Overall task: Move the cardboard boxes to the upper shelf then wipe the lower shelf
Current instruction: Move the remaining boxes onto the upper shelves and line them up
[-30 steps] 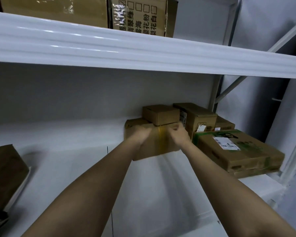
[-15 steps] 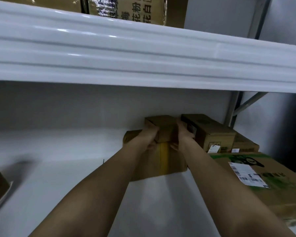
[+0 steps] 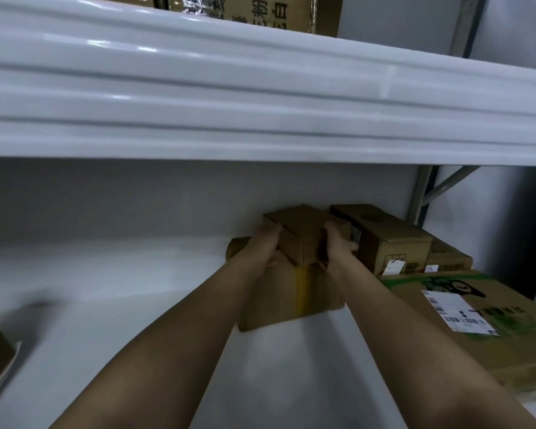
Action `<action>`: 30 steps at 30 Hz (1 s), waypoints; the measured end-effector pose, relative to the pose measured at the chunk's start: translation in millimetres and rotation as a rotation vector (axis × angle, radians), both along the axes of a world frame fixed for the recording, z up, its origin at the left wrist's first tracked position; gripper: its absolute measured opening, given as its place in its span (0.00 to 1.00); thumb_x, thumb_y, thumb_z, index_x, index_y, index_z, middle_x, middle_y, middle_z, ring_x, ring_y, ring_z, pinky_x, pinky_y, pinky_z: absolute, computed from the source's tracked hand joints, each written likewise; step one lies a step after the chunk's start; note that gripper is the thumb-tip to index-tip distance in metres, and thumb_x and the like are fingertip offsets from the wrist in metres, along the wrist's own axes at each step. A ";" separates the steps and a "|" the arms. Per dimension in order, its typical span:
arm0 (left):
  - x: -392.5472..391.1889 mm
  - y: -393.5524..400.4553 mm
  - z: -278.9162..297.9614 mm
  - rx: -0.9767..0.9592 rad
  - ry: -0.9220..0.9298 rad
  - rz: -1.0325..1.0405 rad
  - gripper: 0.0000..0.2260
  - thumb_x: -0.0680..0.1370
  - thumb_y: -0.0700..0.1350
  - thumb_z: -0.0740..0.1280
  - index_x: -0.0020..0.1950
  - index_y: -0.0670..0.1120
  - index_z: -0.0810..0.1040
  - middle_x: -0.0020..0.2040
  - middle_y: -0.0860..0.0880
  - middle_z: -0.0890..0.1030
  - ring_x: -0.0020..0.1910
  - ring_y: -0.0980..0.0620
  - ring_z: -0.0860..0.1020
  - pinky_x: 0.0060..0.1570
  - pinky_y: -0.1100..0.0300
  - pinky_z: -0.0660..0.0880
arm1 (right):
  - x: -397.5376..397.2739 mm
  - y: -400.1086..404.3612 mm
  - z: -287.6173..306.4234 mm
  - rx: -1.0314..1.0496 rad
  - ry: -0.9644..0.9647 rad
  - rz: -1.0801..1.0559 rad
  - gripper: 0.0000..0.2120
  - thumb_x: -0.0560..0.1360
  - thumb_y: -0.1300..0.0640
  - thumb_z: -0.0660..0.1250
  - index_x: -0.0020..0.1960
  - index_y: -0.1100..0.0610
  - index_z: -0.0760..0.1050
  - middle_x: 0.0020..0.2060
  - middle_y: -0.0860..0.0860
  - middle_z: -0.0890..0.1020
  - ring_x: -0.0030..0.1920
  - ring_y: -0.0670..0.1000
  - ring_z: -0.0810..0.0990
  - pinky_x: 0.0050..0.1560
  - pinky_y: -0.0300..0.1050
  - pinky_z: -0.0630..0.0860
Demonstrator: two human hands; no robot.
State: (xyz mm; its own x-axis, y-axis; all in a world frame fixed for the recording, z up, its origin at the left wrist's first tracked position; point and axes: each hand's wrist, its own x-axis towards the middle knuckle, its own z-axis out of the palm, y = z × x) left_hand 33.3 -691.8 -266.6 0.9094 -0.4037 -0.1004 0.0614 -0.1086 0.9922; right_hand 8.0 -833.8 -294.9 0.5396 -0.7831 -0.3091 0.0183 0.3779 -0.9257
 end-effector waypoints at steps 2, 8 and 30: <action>9.3 11.1 -2.6 -0.043 0.013 0.074 0.23 0.82 0.53 0.55 0.73 0.42 0.62 0.66 0.43 0.72 0.61 0.43 0.75 0.60 0.50 0.74 | -9.0 4.3 -6.8 -0.031 -0.031 0.010 0.44 0.71 0.38 0.67 0.77 0.51 0.50 0.69 0.58 0.67 0.65 0.60 0.70 0.63 0.55 0.73; 37.7 62.1 -13.1 -0.083 0.054 0.269 0.30 0.79 0.58 0.58 0.75 0.42 0.58 0.70 0.40 0.68 0.65 0.40 0.70 0.64 0.47 0.70 | -40.9 20.3 -13.1 -0.098 -0.110 0.231 0.30 0.74 0.34 0.59 0.68 0.53 0.67 0.59 0.59 0.77 0.59 0.59 0.76 0.57 0.53 0.76; -70.6 120.7 -39.0 0.472 -1.951 -0.113 0.34 0.61 0.50 0.78 0.62 0.43 0.69 0.55 0.40 0.77 0.53 0.41 0.78 0.55 0.47 0.73 | -146.8 41.8 -47.5 0.210 -0.365 0.612 0.35 0.72 0.28 0.56 0.70 0.49 0.70 0.63 0.58 0.78 0.62 0.64 0.77 0.65 0.64 0.69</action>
